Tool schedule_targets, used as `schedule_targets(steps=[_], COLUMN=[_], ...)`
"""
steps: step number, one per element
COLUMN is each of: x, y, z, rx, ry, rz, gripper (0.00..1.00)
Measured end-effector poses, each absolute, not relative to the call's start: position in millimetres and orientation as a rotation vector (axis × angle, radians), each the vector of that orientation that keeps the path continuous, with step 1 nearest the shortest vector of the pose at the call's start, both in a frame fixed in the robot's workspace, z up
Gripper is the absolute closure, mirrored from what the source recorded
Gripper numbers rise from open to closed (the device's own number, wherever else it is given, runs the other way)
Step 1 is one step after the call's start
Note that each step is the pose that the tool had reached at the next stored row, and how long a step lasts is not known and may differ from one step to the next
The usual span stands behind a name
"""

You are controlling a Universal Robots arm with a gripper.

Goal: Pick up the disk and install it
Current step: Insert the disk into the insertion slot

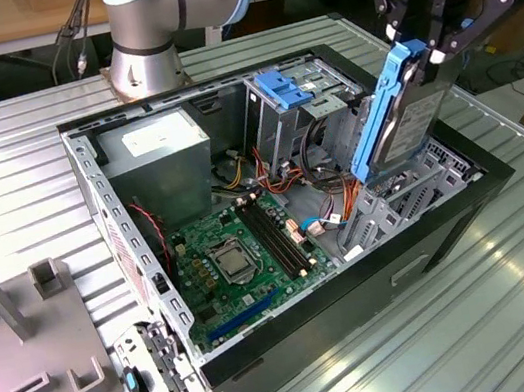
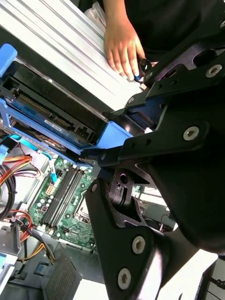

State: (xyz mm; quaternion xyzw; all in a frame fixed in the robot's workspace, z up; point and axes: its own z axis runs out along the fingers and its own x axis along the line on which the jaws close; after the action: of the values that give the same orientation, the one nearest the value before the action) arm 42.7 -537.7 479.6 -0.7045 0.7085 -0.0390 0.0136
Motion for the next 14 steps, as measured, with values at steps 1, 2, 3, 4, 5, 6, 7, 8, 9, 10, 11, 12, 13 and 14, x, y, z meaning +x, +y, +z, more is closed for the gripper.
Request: schedule_targets(steps=[1,2,3,4,5,6,7,8,9,10,11,12,13,14], x=[44.1,46.3,47.5,48.6,49.2,49.5,49.7,50.1,50.5,50.9,51.3,52.2,52.9,53.7], y=[-538.2,-539.2,-540.2,-541.4,-542.4,-543.0,-543.8,-544.9,-546.2,-546.6,-546.9,-547.0,-547.1,-547.3], z=[479.5,479.4,479.4,479.2,479.1,479.0,478.9,478.6,478.3,478.1,477.8,477.7,477.6,477.3], rx=[-2.194,-2.194,-2.195,-2.195,-2.195,-2.195,-2.195,-2.195,-2.195,-2.195,-2.195,-2.194,-2.194,-2.193], ry=[2.207,2.207,2.207,2.207,2.207,2.207,2.207,2.207,2.207,2.207,2.207,2.208,2.208,2.209], rz=[-0.121,-0.121,-0.121,-0.121,-0.120,-0.121,-0.121,-0.120,-0.121,-0.120,-0.120,-0.120,-0.121,-0.121], gripper=[0.63,0.63,0.63,0.63,0.63,0.63,0.63,0.63,0.63,0.63,0.63,0.63,0.63,0.63])
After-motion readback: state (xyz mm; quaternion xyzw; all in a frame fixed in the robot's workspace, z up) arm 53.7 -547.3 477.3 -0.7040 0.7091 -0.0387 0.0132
